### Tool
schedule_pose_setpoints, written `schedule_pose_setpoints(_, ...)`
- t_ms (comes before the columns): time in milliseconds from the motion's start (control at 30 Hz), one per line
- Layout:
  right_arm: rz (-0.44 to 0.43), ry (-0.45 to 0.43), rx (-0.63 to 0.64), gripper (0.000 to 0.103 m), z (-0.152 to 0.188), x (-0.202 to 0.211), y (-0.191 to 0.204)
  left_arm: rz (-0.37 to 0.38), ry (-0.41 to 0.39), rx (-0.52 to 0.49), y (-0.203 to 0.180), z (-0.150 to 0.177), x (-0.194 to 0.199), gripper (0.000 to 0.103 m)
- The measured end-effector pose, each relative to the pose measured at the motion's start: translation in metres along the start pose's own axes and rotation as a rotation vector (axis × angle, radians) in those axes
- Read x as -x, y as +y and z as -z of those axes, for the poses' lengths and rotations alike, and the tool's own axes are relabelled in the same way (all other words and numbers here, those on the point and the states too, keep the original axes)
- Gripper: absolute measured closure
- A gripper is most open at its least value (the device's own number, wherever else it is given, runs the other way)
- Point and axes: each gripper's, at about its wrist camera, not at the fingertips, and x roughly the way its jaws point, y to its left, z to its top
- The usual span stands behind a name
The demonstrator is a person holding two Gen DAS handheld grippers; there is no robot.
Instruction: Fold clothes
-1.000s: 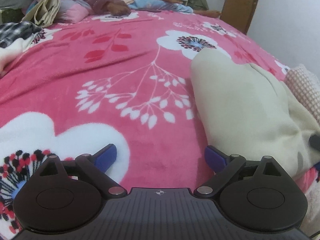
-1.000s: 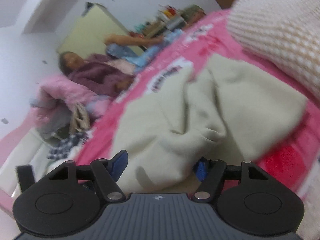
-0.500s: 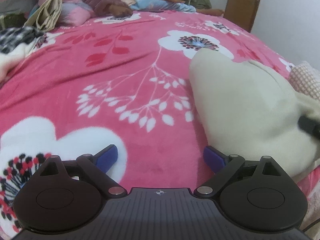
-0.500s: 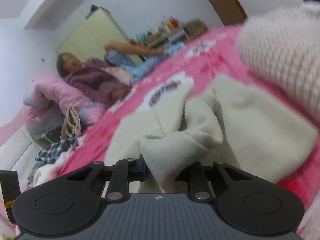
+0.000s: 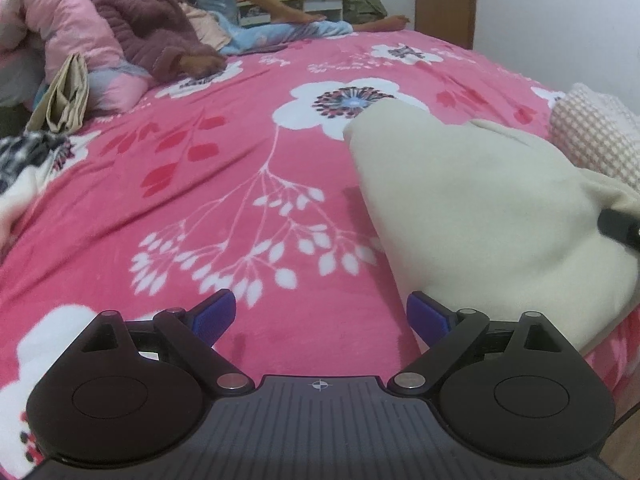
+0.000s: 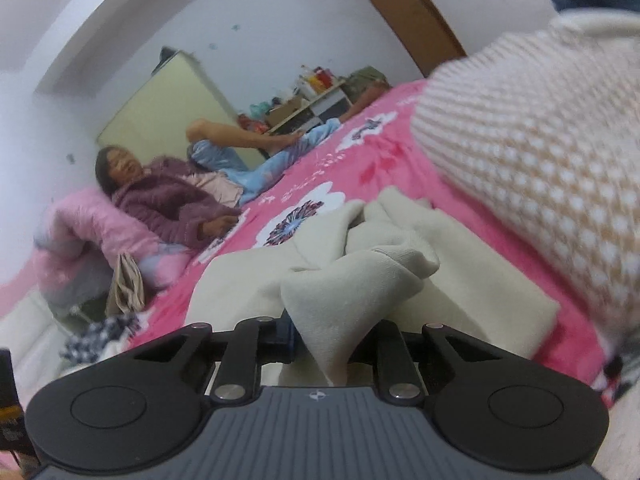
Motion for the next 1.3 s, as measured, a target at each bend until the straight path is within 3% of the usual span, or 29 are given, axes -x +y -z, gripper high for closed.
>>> schedule_pose_setpoints(133,-0.009,-0.061,0.047,0.084,-0.010,0.006,0.007,-0.001,-0.011,-0.016,-0.005,-0.004,0.003,0.009)
schedule_pose_setpoints(667,0.046,-0.077,-0.038,0.085,-0.004,0.017,-0.032,0.006,-0.036,-0.061,-0.023,-0.006,0.000,0.005)
schedule_pose_setpoints(800,0.037,-0.028,-0.192,0.085,0.009,0.013,-0.062,0.013,-0.039,-0.058,-0.025,-0.006,-0.001,0.004)
schedule_pose_setpoints(967,0.022,-0.033,-0.167,0.085,0.001,0.014,-0.052,0.011,-0.027,-0.046,-0.022,-0.007,-0.002,0.004)
schedule_pose_setpoints(1033,0.031,0.004,-0.196,0.084,0.005,0.009,-0.061,0.018,-0.023,-0.035,-0.020,-0.006,-0.002,0.004)
schedule_pose_setpoints(1200,-0.004,0.065,-0.264,0.073,0.004,0.018,-0.075,0.035,-0.024,-0.028,-0.014,-0.006,-0.002,0.004)
schedule_pose_setpoints(1300,0.051,0.088,-0.211,0.062,0.001,0.039,-0.068,0.022,-0.035,-0.014,-0.004,-0.006,0.003,0.004)
